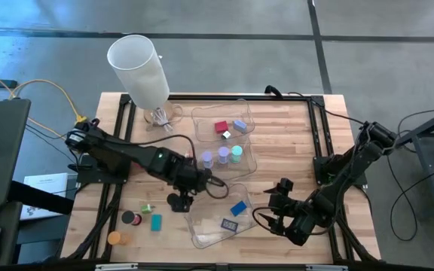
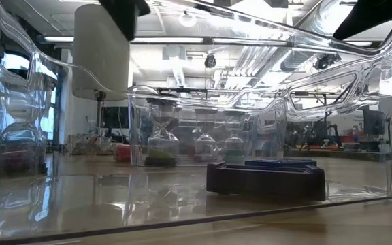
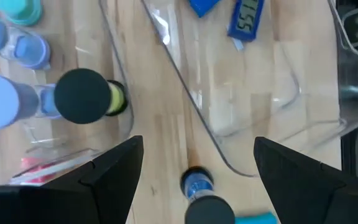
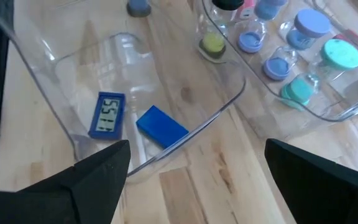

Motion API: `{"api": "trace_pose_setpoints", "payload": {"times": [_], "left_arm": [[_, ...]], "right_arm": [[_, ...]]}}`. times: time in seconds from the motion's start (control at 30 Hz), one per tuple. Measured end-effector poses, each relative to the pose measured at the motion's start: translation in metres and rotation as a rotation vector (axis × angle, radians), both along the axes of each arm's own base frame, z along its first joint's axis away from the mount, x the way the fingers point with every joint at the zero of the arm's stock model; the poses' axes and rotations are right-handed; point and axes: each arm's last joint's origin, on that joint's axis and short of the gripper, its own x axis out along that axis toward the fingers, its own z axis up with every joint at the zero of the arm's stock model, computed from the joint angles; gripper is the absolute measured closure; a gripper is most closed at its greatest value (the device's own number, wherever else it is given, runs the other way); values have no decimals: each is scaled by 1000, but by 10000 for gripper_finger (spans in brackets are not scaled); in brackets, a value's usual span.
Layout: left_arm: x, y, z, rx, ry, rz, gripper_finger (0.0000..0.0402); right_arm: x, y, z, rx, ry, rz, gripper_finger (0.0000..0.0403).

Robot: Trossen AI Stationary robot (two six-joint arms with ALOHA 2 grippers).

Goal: Pick & Place Office items
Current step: Put the red charger adapter into the top transparent bin

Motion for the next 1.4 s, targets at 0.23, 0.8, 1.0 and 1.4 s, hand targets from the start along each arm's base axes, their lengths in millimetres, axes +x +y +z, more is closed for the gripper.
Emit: {"api": "trace_pose_setpoints", "payload": {"times": [0.23, 0.8, 1.0, 1.4], "left_arm": [[-18, -24, -4, -31, 116, 47, 103], [-44, -49, -7, -64, 263, 355, 103], [-45, -49, -7, -47, 259, 312, 103], [-43, -47, -7, -29, 252, 266, 103]], "right_arm": [[2, -2, 0, 3, 2, -8, 41], [3, -1, 1, 11, -7, -5, 41], [3, 0, 1, 19, -13, -4, 41], [3, 0, 1, 18, -14, -3, 41]]}}
